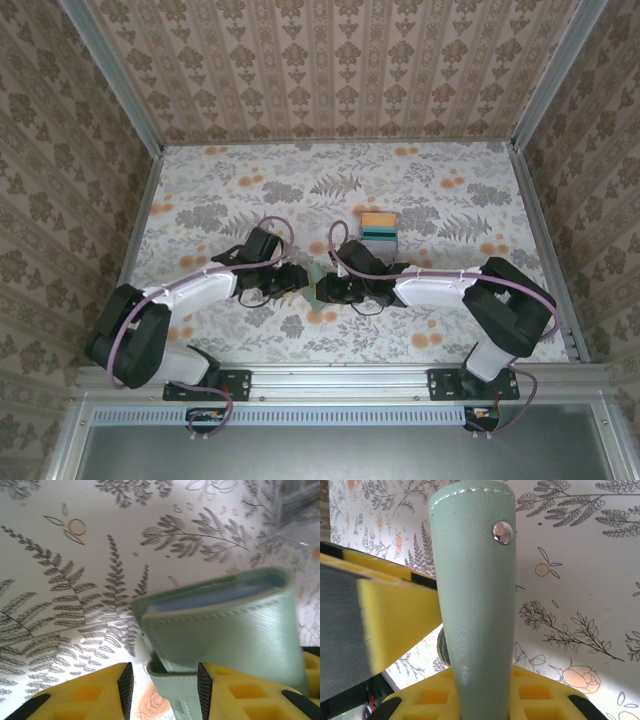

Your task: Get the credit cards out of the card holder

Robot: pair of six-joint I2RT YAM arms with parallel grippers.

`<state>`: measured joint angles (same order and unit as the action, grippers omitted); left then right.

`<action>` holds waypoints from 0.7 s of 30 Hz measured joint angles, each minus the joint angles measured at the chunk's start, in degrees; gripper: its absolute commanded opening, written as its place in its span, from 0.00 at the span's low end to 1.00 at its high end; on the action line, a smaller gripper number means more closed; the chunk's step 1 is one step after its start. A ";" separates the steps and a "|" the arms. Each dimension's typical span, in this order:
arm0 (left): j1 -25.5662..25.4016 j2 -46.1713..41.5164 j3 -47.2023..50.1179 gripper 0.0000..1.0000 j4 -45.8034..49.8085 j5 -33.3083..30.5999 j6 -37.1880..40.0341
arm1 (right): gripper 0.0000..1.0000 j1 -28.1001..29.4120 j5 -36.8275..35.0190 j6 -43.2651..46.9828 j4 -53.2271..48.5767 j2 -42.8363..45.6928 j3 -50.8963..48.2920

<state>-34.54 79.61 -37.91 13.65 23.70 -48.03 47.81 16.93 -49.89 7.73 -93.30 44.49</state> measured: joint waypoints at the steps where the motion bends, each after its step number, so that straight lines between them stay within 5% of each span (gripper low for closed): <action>1: -0.02 0.87 0.00 0.38 0.04 -0.22 0.02 | 0.28 -0.07 0.02 -0.20 0.74 -0.09 -0.33; 11: -0.39 5.99 0.00 0.35 0.02 -1.97 0.28 | 0.38 -1.88 1.33 -2.40 5.01 -0.07 -4.11; 17: -0.72 6.27 -0.46 0.34 0.52 -2.54 0.52 | 0.00 -2.47 2.01 -2.99 6.51 0.26 -5.40; 21: -0.92 6.25 -0.98 0.34 1.31 -2.78 0.83 | 0.00 -2.45 2.08 -3.02 6.84 0.98 -5.42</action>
<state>-35.46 85.86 -38.89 14.96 20.93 -47.20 45.36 19.00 -52.90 14.57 -92.31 39.07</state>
